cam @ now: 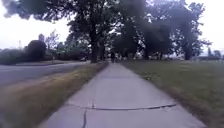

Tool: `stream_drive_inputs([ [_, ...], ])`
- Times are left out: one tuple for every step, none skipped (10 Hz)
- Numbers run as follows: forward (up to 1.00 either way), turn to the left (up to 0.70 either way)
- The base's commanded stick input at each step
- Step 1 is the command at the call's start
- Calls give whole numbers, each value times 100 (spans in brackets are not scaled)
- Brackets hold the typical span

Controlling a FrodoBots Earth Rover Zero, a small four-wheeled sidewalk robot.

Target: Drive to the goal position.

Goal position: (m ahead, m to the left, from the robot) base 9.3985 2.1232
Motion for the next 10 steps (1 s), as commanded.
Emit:
stream_drive_inputs([
  [70,0],
  [70,0],
  [70,0],
  [70,0],
  [70,0],
  [70,0],
  [70,0],
  [70,0],
  [70,0],
  [70,0],
])
